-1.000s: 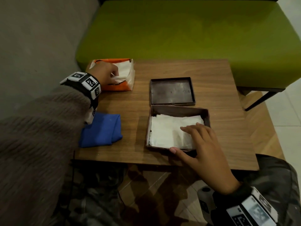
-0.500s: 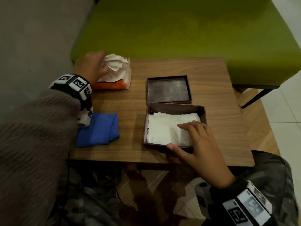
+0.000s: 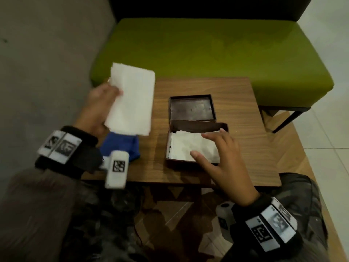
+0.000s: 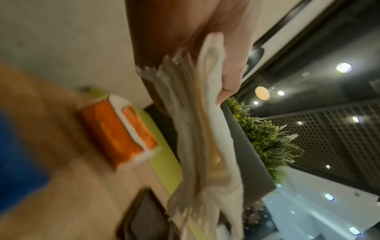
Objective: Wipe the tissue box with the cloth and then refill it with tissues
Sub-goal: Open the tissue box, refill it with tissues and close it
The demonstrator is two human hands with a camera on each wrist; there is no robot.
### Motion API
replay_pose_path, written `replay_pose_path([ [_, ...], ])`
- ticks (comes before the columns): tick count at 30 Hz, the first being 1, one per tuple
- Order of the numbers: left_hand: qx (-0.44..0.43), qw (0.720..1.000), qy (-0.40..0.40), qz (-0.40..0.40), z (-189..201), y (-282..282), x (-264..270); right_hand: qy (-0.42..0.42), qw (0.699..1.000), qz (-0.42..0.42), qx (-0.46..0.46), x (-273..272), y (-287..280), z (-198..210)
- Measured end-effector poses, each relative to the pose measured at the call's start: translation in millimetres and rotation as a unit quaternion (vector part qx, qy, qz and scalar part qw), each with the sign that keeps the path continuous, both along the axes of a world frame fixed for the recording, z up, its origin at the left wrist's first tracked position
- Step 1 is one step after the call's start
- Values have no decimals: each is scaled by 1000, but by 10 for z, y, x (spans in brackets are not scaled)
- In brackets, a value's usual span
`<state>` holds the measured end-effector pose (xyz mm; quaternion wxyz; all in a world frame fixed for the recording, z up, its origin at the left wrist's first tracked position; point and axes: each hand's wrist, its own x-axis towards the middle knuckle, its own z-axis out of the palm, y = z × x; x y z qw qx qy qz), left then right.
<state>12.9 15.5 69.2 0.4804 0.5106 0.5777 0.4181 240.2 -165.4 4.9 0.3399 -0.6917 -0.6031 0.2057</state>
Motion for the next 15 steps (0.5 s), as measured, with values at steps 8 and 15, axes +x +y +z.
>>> replay_pose_path([
  [8,-271,932,-206,-129,-250,-1100,540,458,877,-27,-140,-258,-7,290],
  [15,-199,944,-150,-215,-230,-1429,804,556,813,-70,-156,-305,-103,279],
])
